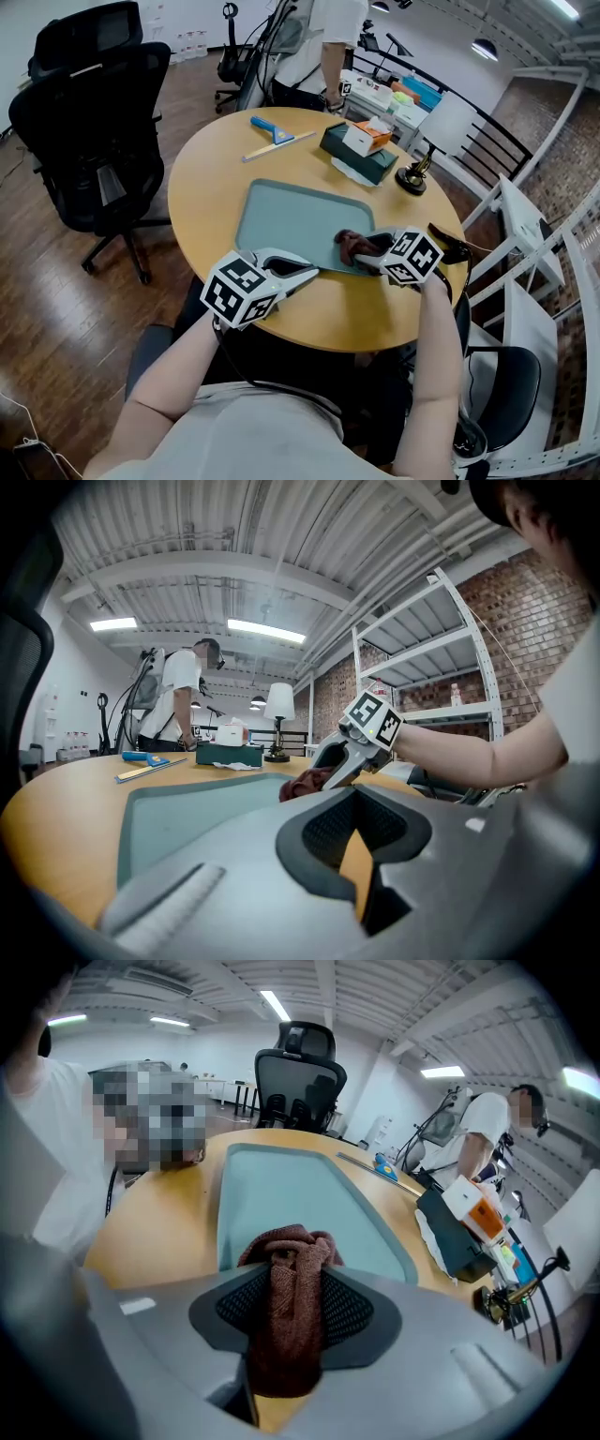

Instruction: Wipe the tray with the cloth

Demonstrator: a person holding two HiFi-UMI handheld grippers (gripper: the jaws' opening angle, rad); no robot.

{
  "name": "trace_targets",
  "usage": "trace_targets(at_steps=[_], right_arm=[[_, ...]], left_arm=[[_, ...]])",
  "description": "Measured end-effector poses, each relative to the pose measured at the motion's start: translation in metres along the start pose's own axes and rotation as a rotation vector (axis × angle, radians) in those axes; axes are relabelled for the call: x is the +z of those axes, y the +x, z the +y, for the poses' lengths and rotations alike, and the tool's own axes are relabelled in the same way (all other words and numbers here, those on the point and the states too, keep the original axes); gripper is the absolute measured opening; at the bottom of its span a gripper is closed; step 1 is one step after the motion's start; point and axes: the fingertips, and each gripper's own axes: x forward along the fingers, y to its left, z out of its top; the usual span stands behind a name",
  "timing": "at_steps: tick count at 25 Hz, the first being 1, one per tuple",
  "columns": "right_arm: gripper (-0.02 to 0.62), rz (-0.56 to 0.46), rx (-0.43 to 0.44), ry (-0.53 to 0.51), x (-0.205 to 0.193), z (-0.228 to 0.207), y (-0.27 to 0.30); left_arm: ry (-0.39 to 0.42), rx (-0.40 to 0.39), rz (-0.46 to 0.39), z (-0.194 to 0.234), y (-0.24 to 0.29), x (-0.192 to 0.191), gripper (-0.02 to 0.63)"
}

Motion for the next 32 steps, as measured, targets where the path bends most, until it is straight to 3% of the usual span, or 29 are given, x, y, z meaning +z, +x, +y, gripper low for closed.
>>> trace_targets(at_steps=[10, 23, 32], right_arm=[[0.149, 0.023, -0.005, 0.069, 0.000, -0.050, 0.026], [0.149, 0.046, -0.111, 0.172, 0.001, -0.124, 0.058], [0.150, 0.063, -0.155, 0.161, 0.007, -0.135, 0.062]], left_arm=[[0.004, 0.001, 0.003, 0.001, 0.001, 0.001, 0.000], [0.004, 0.004, 0.005, 0.000, 0.001, 0.000, 0.000], [0.009, 0.004, 0.005, -0.002, 0.001, 0.000, 0.000]])
